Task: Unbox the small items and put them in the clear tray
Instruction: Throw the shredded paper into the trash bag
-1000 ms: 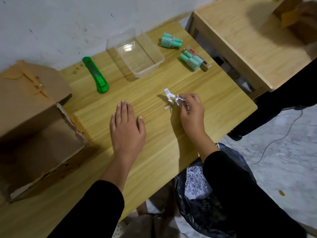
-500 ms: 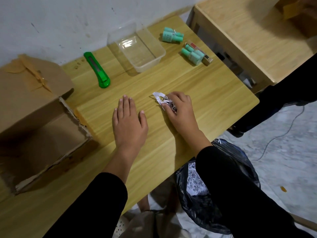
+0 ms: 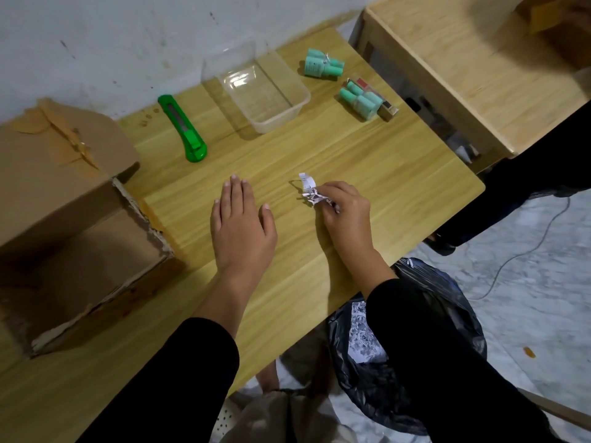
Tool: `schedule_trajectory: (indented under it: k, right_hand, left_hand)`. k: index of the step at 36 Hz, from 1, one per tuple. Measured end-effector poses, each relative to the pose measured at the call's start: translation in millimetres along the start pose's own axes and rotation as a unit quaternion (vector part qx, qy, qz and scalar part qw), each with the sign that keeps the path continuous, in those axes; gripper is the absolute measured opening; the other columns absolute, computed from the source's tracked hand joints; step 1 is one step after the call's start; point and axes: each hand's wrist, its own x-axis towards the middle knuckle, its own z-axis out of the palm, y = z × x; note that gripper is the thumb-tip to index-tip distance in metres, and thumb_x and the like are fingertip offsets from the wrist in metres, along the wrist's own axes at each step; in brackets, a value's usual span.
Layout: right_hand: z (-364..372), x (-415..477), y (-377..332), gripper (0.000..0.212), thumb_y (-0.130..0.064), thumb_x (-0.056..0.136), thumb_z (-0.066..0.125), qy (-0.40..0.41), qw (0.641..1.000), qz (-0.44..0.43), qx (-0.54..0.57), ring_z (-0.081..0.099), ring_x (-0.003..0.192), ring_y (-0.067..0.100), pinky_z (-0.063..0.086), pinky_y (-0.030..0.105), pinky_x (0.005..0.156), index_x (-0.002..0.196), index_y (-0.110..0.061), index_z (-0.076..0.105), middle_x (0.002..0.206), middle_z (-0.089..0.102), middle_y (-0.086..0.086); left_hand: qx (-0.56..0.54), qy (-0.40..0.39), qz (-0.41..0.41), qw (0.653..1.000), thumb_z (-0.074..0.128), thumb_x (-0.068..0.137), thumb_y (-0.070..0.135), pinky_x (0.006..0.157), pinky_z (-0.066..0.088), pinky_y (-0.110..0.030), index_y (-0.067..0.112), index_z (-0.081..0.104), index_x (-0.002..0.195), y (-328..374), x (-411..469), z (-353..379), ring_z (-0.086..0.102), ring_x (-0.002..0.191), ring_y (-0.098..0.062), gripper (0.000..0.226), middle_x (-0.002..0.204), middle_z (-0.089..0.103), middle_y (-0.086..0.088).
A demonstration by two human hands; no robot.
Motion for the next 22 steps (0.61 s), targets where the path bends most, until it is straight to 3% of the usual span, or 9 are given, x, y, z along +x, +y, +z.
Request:
schedule_trajectory:
  k: [5, 10, 18, 22]
  right_hand:
    - [-5, -5, 2, 0.024, 0.008, 0.072, 0.06, 0.022, 0.999, 0.019, 0.024, 0.066, 0.085, 0.025, 0.045, 0.019, 0.076, 0.088, -0.004, 0.073, 0.092, 0.073, 0.011]
    - [-19, -9, -1, 0.025, 0.009, 0.076, 0.06, 0.044, 0.985, 0.113, 0.119, 0.061, 0.082, 0.005, 0.044, 0.006, 0.073, 0.092, -0.005, 0.073, 0.093, 0.071, 0.005]
    - [-62, -11, 20, 0.018, -0.007, 0.082, 0.067, 0.125, 0.945, 0.249, 0.17, 0.064, 0.088, 0.014, 0.052, 0.026, 0.078, 0.099, -0.01, 0.072, 0.096, 0.072, 0.004]
    - [-102, -22, 40, 0.018, -0.01, 0.082, 0.068, 0.181, 0.93, 0.277, 0.16, 0.063, 0.083, 0.007, 0.05, 0.017, 0.072, 0.099, -0.014, 0.073, 0.096, 0.071, 0.002]
  left_hand:
    - [0.003, -0.009, -0.001, 1.0, 0.028, 0.098, 0.035, 0.118, 0.005, -0.035, 0.01, 0.02, 0.147, 1, 1, -1, 0.008, 0.146, -0.016, 0.056, 0.157, 0.014, -0.004]
    - [0.015, -0.015, 0.005, 1.0, 0.029, 0.098, 0.032, 0.118, 0.008, -0.037, 0.007, 0.022, 0.147, 4, -1, -3, 0.01, 0.145, -0.019, 0.055, 0.157, 0.016, -0.008]
    - [0.001, -0.05, 0.055, 0.997, 0.034, 0.097, 0.027, 0.117, 0.012, -0.038, 0.005, 0.025, 0.145, 39, -3, 1, 0.015, 0.144, -0.021, 0.054, 0.156, 0.02, -0.009]
    - [0.003, -0.09, 0.111, 0.99, 0.031, 0.098, 0.032, 0.117, 0.005, -0.037, 0.007, 0.019, 0.147, 82, -10, 14, 0.008, 0.146, -0.02, 0.057, 0.158, 0.012, -0.007]
